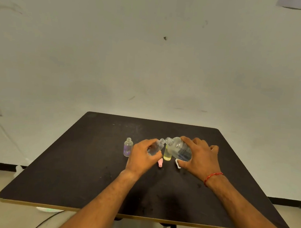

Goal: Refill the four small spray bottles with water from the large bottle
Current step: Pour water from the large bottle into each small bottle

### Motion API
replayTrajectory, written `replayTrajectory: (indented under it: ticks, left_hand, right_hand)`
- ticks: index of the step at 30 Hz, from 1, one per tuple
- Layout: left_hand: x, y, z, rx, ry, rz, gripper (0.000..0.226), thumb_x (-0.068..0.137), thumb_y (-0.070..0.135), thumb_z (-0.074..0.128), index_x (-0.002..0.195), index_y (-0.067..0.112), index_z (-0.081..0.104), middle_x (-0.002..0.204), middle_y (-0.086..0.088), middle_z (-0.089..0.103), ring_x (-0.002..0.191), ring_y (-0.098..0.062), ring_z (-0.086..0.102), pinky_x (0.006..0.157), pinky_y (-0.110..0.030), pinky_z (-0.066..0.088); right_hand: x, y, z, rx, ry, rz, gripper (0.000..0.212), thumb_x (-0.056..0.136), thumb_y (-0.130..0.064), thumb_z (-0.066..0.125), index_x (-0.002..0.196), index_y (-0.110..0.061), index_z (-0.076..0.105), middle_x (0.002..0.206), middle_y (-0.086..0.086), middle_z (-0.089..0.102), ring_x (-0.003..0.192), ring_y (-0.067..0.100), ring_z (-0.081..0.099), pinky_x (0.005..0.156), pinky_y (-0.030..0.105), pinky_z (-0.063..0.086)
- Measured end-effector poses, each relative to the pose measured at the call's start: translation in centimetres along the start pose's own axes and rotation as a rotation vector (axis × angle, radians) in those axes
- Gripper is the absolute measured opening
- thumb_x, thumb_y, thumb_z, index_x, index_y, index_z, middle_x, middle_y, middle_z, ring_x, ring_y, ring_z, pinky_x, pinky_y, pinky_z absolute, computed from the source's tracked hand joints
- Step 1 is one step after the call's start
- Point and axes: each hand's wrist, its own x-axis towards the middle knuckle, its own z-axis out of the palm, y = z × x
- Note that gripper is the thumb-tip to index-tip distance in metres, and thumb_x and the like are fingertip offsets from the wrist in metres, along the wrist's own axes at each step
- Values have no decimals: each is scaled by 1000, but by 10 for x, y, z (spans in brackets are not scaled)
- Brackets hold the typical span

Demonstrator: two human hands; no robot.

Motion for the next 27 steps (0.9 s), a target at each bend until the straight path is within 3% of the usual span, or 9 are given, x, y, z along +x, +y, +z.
replayTrajectory:
  ticks: [11, 17, 21, 27]
  left_hand:
    - [-2, -1, 0, 20, -26, -15, 20, 83, 25, 72, 104, 26, 73, 97, 10, 71, 92, -11, 67, 83, -31, 60]
    - [-4, 0, 1, 13, -37, -14, 25, 86, 26, 75, 111, 27, 72, 99, 19, 66, 95, 1, 65, 80, -11, 53]
    - [-5, 1, -1, 7, -35, -15, 23, 86, 25, 74, 108, 30, 72, 98, 18, 68, 95, 1, 64, 81, -10, 52]
    - [-7, 2, -2, 22, -16, -34, 21, 87, 24, 74, 108, 29, 72, 94, 22, 65, 93, 4, 63, 77, 3, 40]
  right_hand:
    - [5, 4, -14, -110, -2, -80, 79, 77, -63, 63, 144, -44, 28, 121, -7, 50, 114, 15, 46, 96, 43, 29]
    - [12, 2, -23, -154, -34, -103, 82, 76, -59, 67, 145, -45, 25, 127, -6, 47, 121, 17, 42, 101, 46, 27]
    - [14, 0, -28, -164, -46, -117, 81, 77, -58, 68, 145, -45, 26, 128, -5, 47, 122, 18, 41, 103, 47, 27]
    - [18, -2, -31, -173, -62, -136, 83, 75, -58, 69, 145, -45, 26, 128, -5, 46, 122, 18, 40, 104, 48, 27]
